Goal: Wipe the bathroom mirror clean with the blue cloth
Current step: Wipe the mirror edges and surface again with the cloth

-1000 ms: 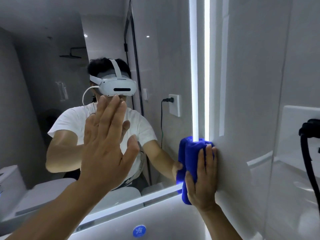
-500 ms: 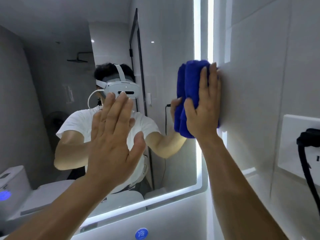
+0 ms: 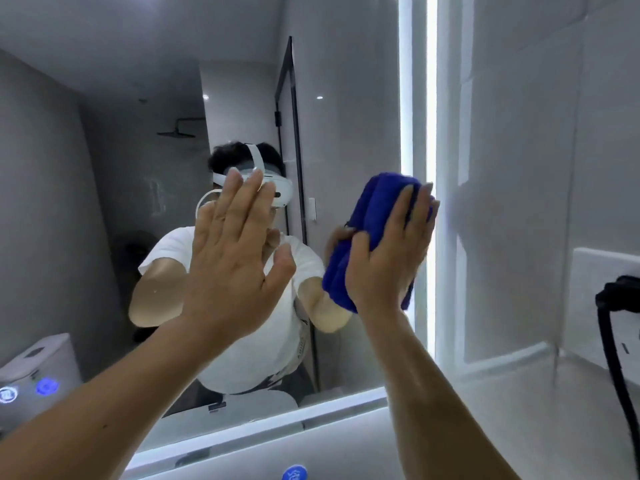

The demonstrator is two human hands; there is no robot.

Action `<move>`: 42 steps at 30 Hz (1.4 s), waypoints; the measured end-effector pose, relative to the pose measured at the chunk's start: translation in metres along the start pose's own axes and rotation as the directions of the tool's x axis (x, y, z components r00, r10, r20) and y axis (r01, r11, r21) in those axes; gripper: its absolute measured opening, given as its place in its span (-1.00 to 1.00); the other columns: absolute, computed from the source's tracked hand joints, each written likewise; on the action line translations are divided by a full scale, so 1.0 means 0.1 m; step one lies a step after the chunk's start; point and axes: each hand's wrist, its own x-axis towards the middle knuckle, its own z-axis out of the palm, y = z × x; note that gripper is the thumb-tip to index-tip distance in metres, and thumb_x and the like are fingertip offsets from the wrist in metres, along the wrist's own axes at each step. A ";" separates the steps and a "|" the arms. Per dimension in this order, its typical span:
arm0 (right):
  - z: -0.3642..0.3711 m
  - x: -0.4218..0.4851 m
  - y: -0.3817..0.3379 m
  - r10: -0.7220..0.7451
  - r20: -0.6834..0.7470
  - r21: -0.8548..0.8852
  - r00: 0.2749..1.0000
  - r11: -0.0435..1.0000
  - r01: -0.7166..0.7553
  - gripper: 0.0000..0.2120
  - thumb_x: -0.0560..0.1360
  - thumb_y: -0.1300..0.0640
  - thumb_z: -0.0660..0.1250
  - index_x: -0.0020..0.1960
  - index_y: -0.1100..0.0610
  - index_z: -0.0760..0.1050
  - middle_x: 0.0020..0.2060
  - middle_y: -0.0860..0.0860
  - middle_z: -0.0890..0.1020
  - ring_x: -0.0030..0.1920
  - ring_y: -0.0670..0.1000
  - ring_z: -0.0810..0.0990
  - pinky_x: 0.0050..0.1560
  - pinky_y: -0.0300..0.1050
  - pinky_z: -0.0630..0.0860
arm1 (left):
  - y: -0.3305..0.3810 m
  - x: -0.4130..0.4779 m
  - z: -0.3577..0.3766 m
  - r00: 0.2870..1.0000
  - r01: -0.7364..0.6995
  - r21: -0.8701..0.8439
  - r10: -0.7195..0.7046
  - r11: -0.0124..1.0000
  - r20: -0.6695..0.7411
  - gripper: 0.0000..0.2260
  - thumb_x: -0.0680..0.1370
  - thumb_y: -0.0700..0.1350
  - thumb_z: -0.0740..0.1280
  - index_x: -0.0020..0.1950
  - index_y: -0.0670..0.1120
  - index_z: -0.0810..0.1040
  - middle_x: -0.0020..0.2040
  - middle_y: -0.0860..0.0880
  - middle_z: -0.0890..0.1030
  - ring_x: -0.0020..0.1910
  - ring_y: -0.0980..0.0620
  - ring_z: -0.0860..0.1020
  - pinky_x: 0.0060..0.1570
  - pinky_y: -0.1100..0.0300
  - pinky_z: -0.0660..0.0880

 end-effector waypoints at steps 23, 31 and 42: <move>0.15 1.75 -0.81 -0.031 -0.002 -0.116 1.000 0.993 0.031 -0.31 0.52 0.09 0.17 0.57 0.20 -0.01 0.58 0.09 0.01 0.54 0.18 0.00 0.47 0.10 0.12 | -0.18 1.34 -0.75 0.975 -0.139 0.217 0.172 0.966 -0.141 -0.36 0.54 0.14 -0.13 0.60 -0.06 0.03 0.62 0.00 -0.01 0.59 0.07 -0.14 0.54 -0.09 -0.07; 0.35 1.09 -1.25 -0.432 0.104 -0.023 0.896 0.899 0.436 -0.31 0.53 0.01 0.05 0.58 0.12 -0.12 0.58 0.03 -0.08 0.57 0.09 -0.12 0.50 0.03 -0.05 | -0.34 1.42 -0.82 0.963 -0.138 0.280 0.195 0.950 -0.186 -0.40 0.57 0.11 -0.03 0.59 -0.10 0.07 0.61 -0.04 0.07 0.59 0.05 -0.08 0.53 -0.12 0.04; 0.06 1.56 -0.59 -0.070 -0.011 -0.069 0.997 0.995 0.069 -0.32 0.55 0.14 0.21 0.58 0.14 0.00 0.58 0.04 0.02 0.55 0.14 -0.01 0.51 0.06 0.01 | -0.57 1.45 -0.92 0.984 -0.061 0.348 0.115 0.936 -0.137 -0.39 0.57 0.10 -0.05 0.57 -0.16 0.17 0.59 -0.08 0.14 0.59 0.00 0.00 0.49 -0.15 0.11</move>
